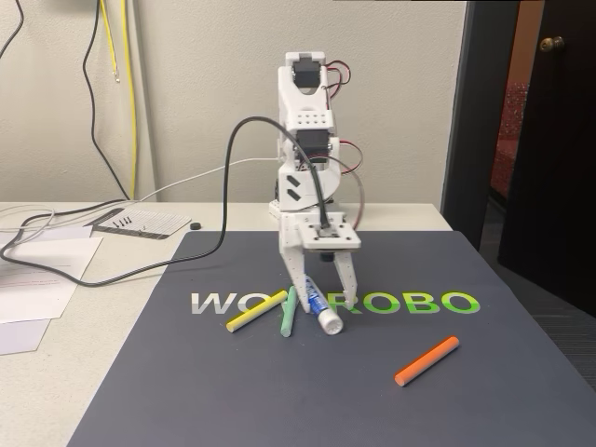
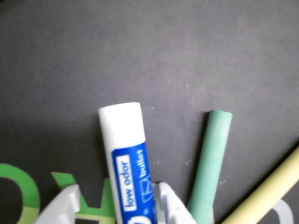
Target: Pick up the blue marker.
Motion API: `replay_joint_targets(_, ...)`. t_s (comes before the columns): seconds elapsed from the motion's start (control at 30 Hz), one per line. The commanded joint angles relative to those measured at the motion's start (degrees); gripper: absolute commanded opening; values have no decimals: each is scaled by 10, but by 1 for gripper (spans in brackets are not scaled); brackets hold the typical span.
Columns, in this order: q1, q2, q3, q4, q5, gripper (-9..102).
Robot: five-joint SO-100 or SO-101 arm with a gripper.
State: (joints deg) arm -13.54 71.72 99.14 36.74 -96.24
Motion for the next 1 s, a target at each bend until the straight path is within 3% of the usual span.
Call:
replay_joint_targets(0.0, 4, 13, 3, 1, -3, 19)
replay_joint_targets(0.33, 2, 22, 9, -1, -1, 9)
replay_joint_targets(0.97, -11, 46, 26, -4, 17, 1)
